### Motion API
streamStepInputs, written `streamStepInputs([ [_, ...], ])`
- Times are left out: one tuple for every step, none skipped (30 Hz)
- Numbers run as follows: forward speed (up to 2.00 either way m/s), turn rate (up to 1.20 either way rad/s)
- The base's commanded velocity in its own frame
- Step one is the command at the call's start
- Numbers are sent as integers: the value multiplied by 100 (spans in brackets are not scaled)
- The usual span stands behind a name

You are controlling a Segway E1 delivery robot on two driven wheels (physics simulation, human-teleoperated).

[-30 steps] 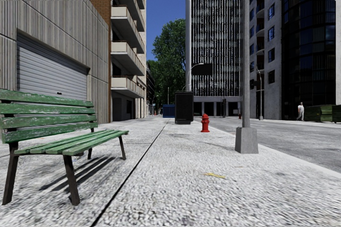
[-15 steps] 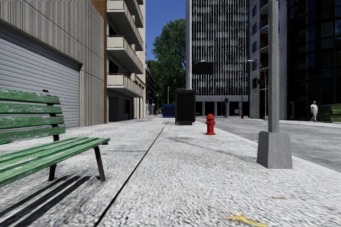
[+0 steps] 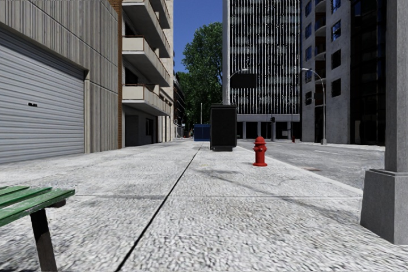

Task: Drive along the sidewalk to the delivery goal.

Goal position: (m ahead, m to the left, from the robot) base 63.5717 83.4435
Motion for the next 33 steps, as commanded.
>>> streamStepInputs([
  [200, 0],
  [200, 0],
  [200, 0],
  [200, 0],
  [200, 0],
  [200, 0],
  [200, 0],
  [200, 0],
  [200, 0],
  [200, 0],
  [200, 0],
  [200, 0],
  [200, 0],
  [200, 0],
  [200, 0],
  [200, 0],
  [200, 0],
  [200, 0],
  [200, 0],
  [200, 0],
  [200, 14],
  [200, 25],
  [200, 27],
  [200, 27],
  [200, 27],
  [200, 28],
  [200, 28],
  [200, 28],
  [200, 28],
  [200, 28],
  [200, 28],
  [200, 28],
  [200, 28],
])
